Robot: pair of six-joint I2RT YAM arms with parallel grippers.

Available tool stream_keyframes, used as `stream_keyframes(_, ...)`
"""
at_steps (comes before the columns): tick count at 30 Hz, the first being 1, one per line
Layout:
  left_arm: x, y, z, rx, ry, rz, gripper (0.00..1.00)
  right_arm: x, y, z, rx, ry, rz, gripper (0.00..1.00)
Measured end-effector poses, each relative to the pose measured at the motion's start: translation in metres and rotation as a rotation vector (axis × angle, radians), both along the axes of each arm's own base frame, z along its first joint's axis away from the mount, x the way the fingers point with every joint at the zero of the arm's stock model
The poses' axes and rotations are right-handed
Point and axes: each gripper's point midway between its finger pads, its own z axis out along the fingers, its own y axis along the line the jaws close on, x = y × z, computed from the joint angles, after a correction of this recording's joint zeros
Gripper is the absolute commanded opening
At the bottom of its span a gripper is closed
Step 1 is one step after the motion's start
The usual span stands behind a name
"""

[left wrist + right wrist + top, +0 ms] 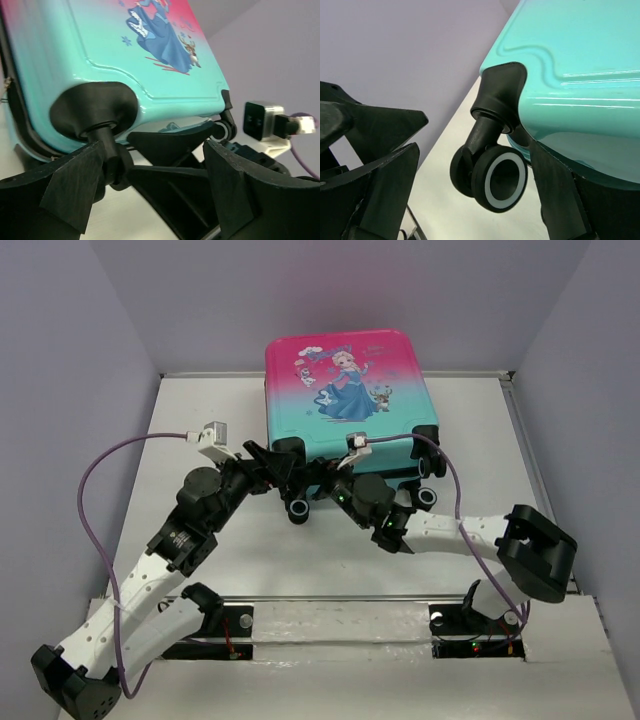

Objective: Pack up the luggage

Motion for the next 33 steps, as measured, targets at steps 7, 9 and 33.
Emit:
stream_keyframes(7,0.003,0.015,-0.015,0.057,0.036,0.067,0.79,-0.003,-0.021,0.009,-0.020,0.019,-0.037,0.99)
stream_keyframes(9,0.005,0.014,-0.024,0.078,0.060,0.069,0.74,-0.004,-0.024,0.007,-0.032,0.028,-0.039,0.99)
stream_keyframes(33,-0.001,0.006,-0.085,0.164,0.174,-0.010,0.35,-0.008,-0.023,-0.030,-0.132,0.102,0.093,0.99)
